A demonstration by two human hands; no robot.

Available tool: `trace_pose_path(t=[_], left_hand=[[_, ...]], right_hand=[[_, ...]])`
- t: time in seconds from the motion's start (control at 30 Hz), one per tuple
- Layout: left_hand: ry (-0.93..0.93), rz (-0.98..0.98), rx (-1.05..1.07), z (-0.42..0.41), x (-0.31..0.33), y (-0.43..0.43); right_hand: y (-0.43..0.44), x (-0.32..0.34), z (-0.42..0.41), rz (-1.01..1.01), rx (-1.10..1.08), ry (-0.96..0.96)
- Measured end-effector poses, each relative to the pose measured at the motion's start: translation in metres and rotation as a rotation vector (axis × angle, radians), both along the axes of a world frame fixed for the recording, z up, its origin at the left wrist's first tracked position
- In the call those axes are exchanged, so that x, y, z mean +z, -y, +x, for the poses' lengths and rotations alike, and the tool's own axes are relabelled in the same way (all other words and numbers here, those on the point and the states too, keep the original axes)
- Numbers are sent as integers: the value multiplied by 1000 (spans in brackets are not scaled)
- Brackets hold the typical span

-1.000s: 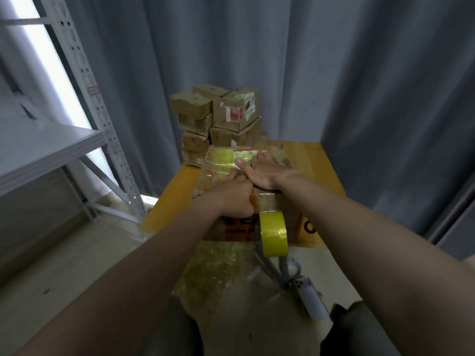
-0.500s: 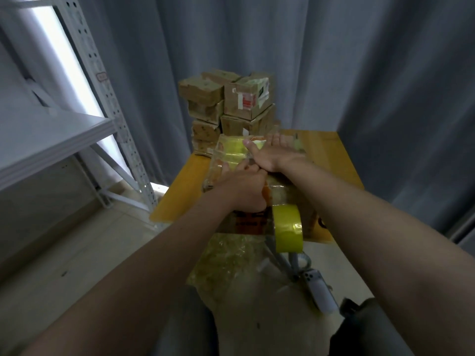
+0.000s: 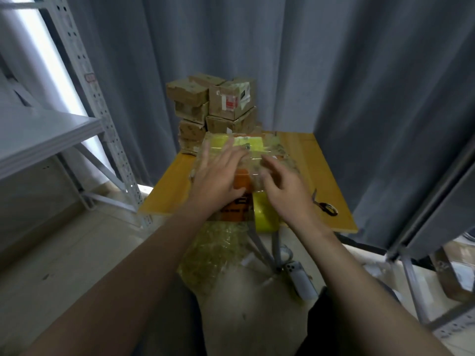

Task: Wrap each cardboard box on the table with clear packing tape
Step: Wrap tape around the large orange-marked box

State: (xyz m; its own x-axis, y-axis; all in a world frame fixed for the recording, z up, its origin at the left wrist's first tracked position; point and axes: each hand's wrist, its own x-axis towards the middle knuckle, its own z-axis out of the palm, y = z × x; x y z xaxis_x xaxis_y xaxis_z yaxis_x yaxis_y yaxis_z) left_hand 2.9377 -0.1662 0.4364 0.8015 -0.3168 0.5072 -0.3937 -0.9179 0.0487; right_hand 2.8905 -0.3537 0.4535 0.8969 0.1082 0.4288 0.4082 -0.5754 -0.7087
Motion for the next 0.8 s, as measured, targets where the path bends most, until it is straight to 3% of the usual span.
trace_pose_path(t=[0.07, 0.13, 0.2, 0.27, 0.37, 0.5, 0.67, 0.8], left_hand=[[130, -190, 198, -15, -20, -4], [114, -611, 355, -30, -44, -4], [-52, -1077, 366, -37, -61, -3], [-216, -1292, 318, -39, -69, 0], [-198, -1192, 371, -41, -59, 3], [-142, -1027, 467, -34, -6, 0], [-157, -927, 338, -8, 63, -29], [-163, -783, 363, 1, 96, -36]], right_hand=[[12, -19, -3, 40, -251, 127], [18, -34, -3, 180, -362, -9], [17, -47, -2, 362, -286, -269], [14, -57, -4, 422, -208, -362], [11, -58, -6, 517, -194, -357], [18, -23, 4, 501, -189, -306], [11, 53, 10, 279, -48, -153], [11, 86, 29, 220, 9, -82]])
